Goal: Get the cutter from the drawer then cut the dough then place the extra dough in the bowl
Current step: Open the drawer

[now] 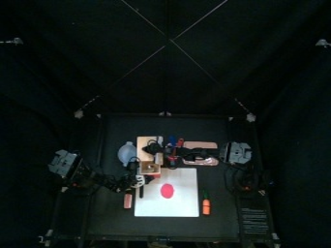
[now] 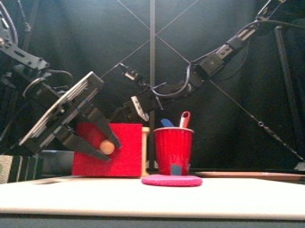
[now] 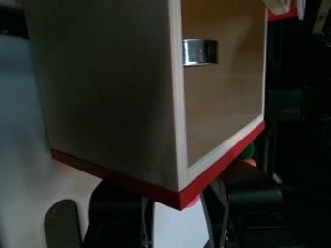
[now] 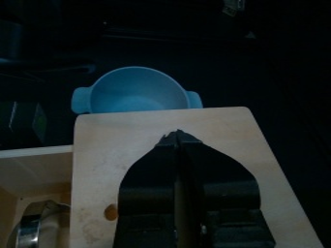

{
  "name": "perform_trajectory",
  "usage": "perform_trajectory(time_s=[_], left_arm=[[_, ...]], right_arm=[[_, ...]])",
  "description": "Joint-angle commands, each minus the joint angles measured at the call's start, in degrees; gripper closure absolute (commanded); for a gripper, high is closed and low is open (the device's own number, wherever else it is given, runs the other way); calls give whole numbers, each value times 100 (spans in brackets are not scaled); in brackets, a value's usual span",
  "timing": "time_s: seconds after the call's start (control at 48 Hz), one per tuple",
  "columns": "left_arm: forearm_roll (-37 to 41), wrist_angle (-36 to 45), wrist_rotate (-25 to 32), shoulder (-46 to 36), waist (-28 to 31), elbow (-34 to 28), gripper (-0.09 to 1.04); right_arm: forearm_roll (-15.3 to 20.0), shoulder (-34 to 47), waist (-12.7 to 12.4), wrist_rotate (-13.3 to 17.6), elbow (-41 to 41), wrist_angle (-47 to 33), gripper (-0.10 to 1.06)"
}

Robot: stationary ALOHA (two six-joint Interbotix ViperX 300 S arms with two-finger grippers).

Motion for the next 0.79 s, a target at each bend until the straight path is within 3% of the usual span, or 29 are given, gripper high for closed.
perform_trajectory(time_s=[0.021,0.604,0.792], left_arm=[[-18,-26,18,-44,-79,-176,42],[-70,-26,26,176,-132,-88,41],[-62,-26,44,185,-132,-26,35]], right_arm=[[0,-70,26,18,-105,53,95],[-9,-35,44,18,-141,132,95],[-9,-35,44,18,-141,132,95]])
